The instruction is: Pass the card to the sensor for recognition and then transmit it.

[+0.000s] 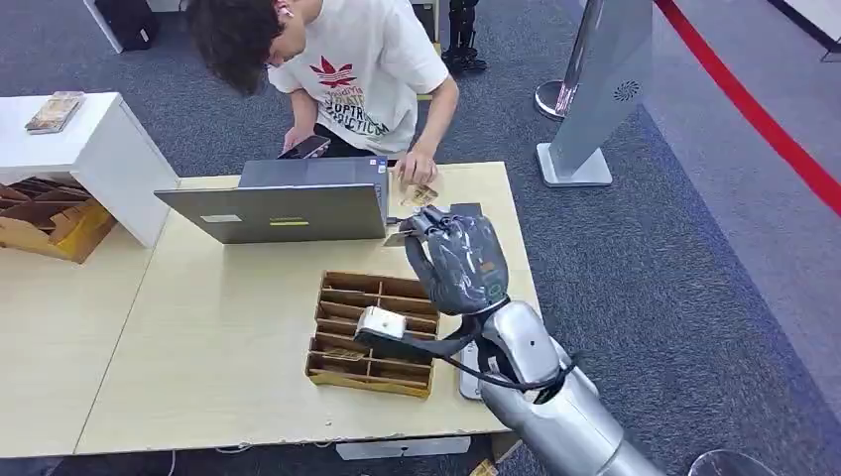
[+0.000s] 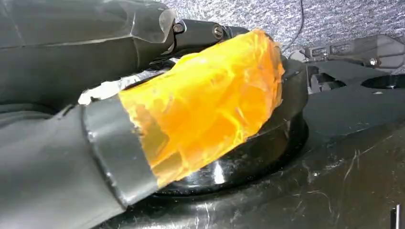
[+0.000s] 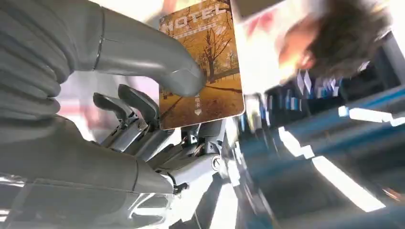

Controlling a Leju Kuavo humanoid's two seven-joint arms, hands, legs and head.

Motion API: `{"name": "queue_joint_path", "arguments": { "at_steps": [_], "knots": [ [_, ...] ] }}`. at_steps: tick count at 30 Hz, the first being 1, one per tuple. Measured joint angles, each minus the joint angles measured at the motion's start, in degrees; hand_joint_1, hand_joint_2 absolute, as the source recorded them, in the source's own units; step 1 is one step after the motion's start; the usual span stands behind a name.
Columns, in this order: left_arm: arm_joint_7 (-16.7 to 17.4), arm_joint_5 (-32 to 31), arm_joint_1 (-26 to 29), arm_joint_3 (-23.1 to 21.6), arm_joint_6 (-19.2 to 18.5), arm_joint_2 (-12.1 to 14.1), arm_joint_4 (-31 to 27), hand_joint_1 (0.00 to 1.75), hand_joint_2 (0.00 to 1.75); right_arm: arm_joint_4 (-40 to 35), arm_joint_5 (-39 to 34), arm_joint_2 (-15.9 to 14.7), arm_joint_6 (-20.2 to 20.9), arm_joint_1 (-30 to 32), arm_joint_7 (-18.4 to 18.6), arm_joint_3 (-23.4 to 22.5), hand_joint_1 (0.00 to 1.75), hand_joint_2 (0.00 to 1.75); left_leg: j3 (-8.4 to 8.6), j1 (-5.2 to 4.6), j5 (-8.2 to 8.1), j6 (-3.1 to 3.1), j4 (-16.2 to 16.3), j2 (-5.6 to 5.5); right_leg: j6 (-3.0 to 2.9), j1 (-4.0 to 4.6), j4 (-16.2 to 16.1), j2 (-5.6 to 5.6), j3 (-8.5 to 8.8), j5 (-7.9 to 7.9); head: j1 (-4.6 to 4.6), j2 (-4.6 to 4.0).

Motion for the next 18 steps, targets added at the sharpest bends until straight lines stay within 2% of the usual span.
{"name": "queue_joint_path", "arguments": {
  "at_steps": [4, 9, 14, 16, 18],
  "knots": [
    [-1.3, 2.0, 0.2, 0.0, 0.0, -0.5, 0.6, 0.0, 0.0, -7.5, -23.9, 2.4, 8.4, 3.3, -1.1, -4.5, 1.75, 1.75, -0.04, 0.0, 0.0, 0.0, 0.0, -0.01, 0.0, 0.0, 0.0, -0.01, -0.05, -0.01, 0.02, 0.0],
    [-2.2, 4.0, 0.3, 0.0, -0.1, -1.2, 1.6, 0.0, 0.0, -15.1, -47.6, 2.6, 16.5, 6.9, -2.1, -10.7, 1.75, 1.75, -0.05, -0.01, -0.01, 0.01, 0.0, -0.01, 0.01, -0.02, 0.0, -0.03, -0.06, -0.01, 0.02, 0.0],
    [-2.5, 6.0, 0.3, 0.0, -0.1, -1.5, 2.0, 0.0, 0.0, -18.8, -63.7, 1.6, 21.8, 11.3, -2.8, -15.9, 1.75, 1.75, -0.05, -0.02, -0.01, 0.01, 0.0, -0.01, 0.01, -0.02, 0.0, -0.03, -0.05, -0.01, 0.0, 0.0],
    [-2.7, 6.8, 0.4, 0.0, -0.1, -1.6, 2.1, 0.0, 0.0, -19.5, -66.2, 0.6, 22.6, 12.9, -2.9, -17.6, 1.75, 1.75, -0.05, -0.01, -0.01, 0.01, 0.0, -0.01, 0.01, -0.02, 0.0, -0.03, -0.05, -0.01, 0.0, 0.0],
    [-2.8, 7.3, 0.4, 0.0, -0.1, -1.7, 2.3, 0.0, 0.0, -19.7, -65.2, -0.9, 23.5, 14.2, -2.5, -18.5, 1.75, 1.75, -0.05, -0.01, -0.01, 0.01, 0.0, -0.01, 0.01, -0.02, 0.0, -0.03, -0.05, -0.01, 0.0, 0.0]
  ]
}}
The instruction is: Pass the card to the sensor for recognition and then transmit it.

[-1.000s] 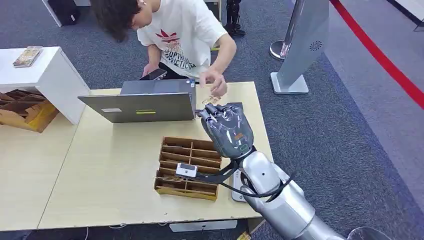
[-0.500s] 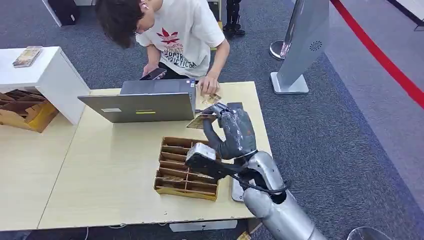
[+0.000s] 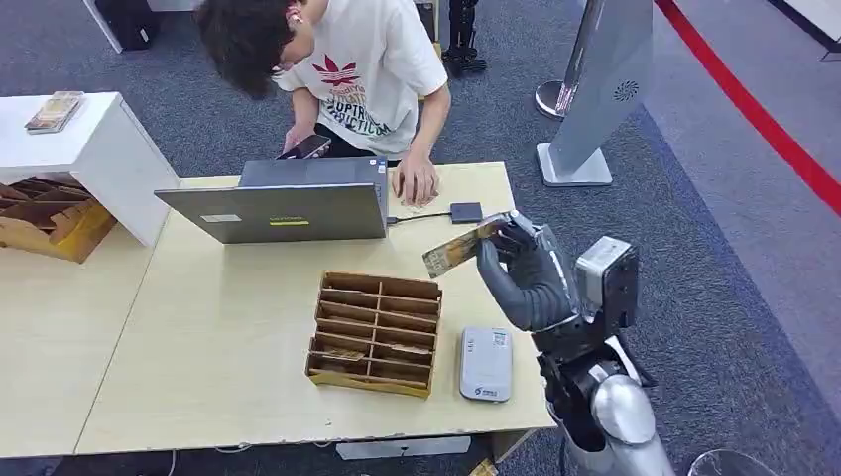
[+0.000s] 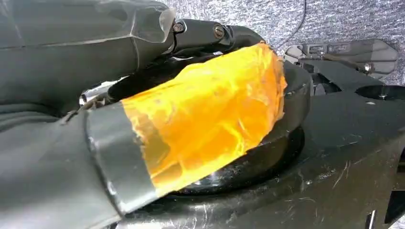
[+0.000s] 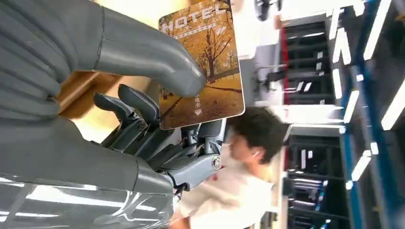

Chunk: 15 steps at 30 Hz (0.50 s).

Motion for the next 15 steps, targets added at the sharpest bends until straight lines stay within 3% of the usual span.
{"name": "queue_joint_path", "arguments": {
  "at_steps": [10, 15],
  "knots": [
    [0.0, 0.8, 0.0, 0.0, 0.0, -0.2, 0.2, 0.0, 0.0, 0.0, 3.9, -4.7, 1.0, 2.4, 1.1, -1.8, 1.75, 1.75, 0.01, 0.0, 0.0, 0.0, 0.0, 0.02, 0.0, 0.01, 0.0, 0.01, 0.0, 0.0, 0.0, 0.0],
    [0.1, 2.1, 0.0, 0.0, 0.1, -0.2, 0.2, 0.0, 0.0, 0.6, 21.0, -6.1, -1.8, 3.0, 5.4, -2.2, 1.75, 1.75, 0.0, 0.0, 0.0, 0.0, 0.0, 0.02, 0.0, 0.0, 0.0, 0.0, 0.01, 0.0, 0.0, 0.0]
  ]
}}
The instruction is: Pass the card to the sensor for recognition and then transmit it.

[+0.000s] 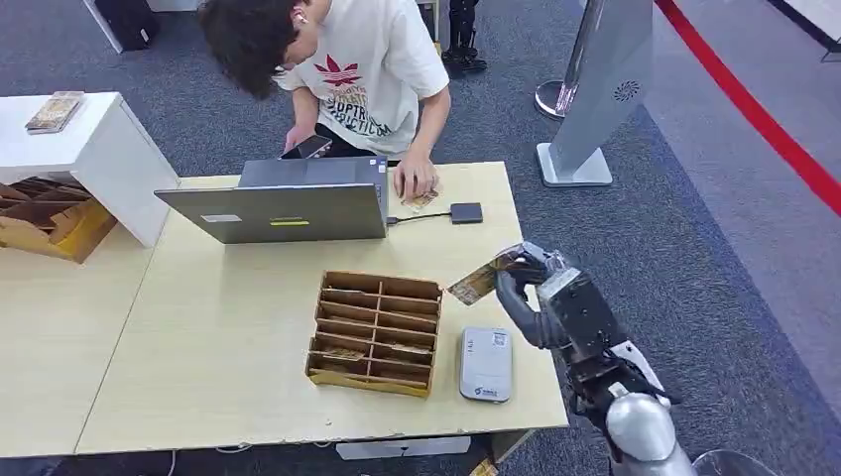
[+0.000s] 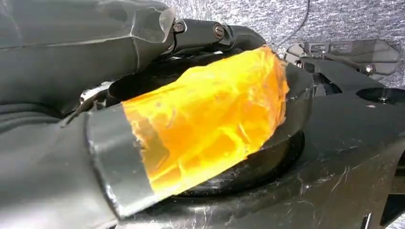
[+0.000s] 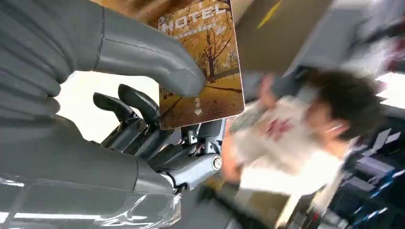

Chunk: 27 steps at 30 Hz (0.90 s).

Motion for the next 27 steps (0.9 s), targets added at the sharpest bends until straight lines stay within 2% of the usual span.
{"name": "queue_joint_path", "arguments": {
  "at_steps": [4, 11, 17, 27],
  "knots": [
    [0.7, 0.9, -0.1, 0.0, 0.0, -0.1, 0.0, 0.0, 0.0, 0.4, 14.3, -0.1, -2.4, 1.7, 4.0, -0.9, 1.75, 1.75, 0.0, -0.01, -0.01, 0.01, 0.0, -0.02, 0.0, -0.01, 0.0, -0.01, 0.0, 0.0, 0.0, 0.0],
    [1.7, 1.9, -0.3, 0.0, 0.1, -0.1, 0.0, 0.0, 0.0, 0.4, 29.3, 0.1, -3.0, 4.8, 7.7, -3.2, 1.75, 1.75, 0.01, -0.01, -0.01, 0.01, 0.0, 0.01, 0.0, 0.0, 0.0, 0.01, 0.0, 0.0, 0.0, 0.0],
    [2.2, 2.7, -0.5, 0.0, 0.1, -0.2, 0.3, 0.0, 0.0, 0.8, 34.5, 1.0, -1.8, 7.1, 8.7, -3.9, 1.75, 1.75, 0.01, -0.01, -0.01, 0.01, 0.0, 0.02, 0.0, -0.01, 0.0, 0.01, 0.01, -0.01, -0.02, 0.0],
    [2.3, 3.4, -0.6, -0.2, 0.0, -0.3, 0.4, 0.0, 0.0, 3.3, 34.2, 1.9, 1.1, 8.7, 8.6, -3.7, 1.75, 1.75, 0.01, -0.01, -0.01, 0.01, 0.0, 0.03, 0.0, 0.0, 0.0, 0.01, 0.01, -0.01, 0.0, 0.0]
  ]
}}
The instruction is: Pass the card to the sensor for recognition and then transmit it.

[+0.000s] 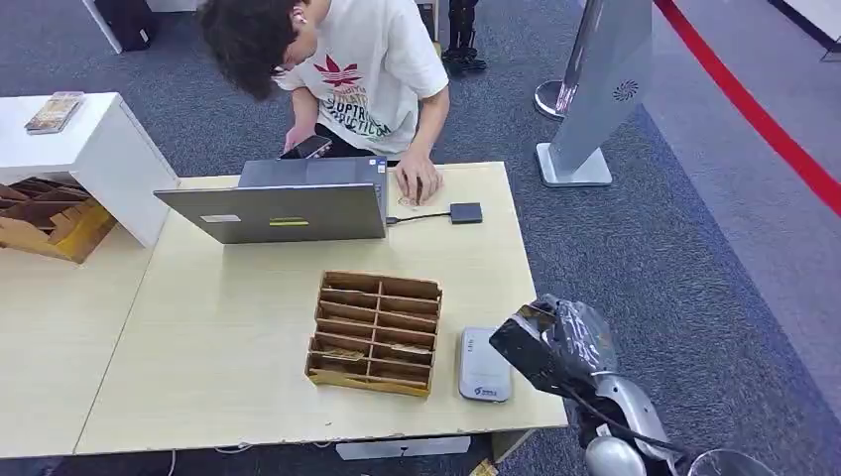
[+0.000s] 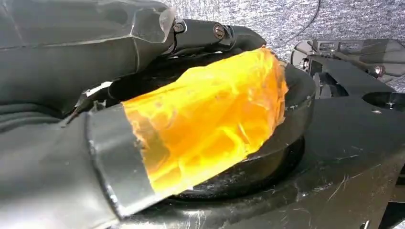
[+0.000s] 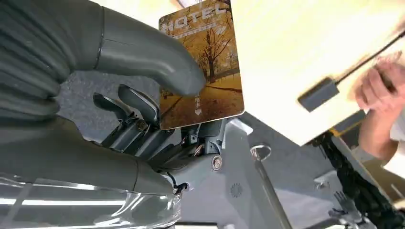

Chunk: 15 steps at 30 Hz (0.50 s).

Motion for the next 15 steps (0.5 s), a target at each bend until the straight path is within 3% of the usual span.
{"name": "queue_joint_path", "arguments": {
  "at_steps": [15],
  "knots": [
    [0.1, 0.3, 0.0, -1.7, -0.1, 0.0, 0.0, 0.0, 0.0, 6.0, -1.9, 1.3, 1.2, -2.7, 0.0, 3.2, 1.75, 1.75, 0.0, 0.0, 0.0, 0.0, 0.0, -0.01, 0.0, -0.01, 0.0, -0.01, 0.01, 0.0, 0.0, 0.0]
  ]
}}
